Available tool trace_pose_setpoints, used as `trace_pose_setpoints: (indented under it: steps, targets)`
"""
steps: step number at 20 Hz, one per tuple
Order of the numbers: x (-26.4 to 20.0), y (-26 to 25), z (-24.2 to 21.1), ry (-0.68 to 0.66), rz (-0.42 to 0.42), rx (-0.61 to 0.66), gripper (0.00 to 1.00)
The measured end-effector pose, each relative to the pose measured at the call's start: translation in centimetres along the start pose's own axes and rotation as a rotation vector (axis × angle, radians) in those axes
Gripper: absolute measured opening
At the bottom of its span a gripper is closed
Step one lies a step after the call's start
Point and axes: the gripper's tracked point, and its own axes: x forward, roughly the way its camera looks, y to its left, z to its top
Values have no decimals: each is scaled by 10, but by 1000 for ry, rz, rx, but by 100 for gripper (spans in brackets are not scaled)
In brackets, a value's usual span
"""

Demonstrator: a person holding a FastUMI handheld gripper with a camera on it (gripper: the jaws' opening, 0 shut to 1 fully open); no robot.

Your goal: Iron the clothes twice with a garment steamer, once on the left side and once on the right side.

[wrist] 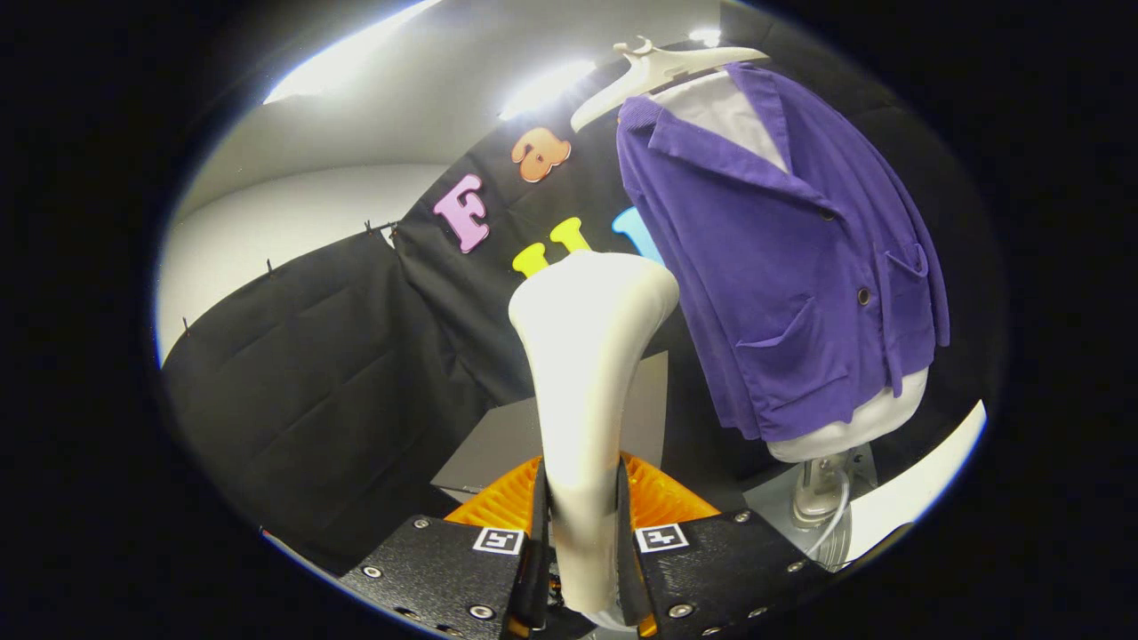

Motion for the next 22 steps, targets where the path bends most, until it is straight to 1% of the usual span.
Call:
trace_pose_setpoints:
  steps: [2,4,10,13,17,19,22]
  targets:
    - [-19,-1,18,-34,-7,-5,31]
    - [-25,2,43,-86,-7,-8,31]
    - [-20,3,128,-245,-16,-16,31]
    - [-5,-2,165,-315,-27,-7,31]
    - [24,-30,194,-352,-74,19,31]
    - [42,-50,197,-338,-109,30,31]
    - [66,-75,188,-284,-152,34,31]
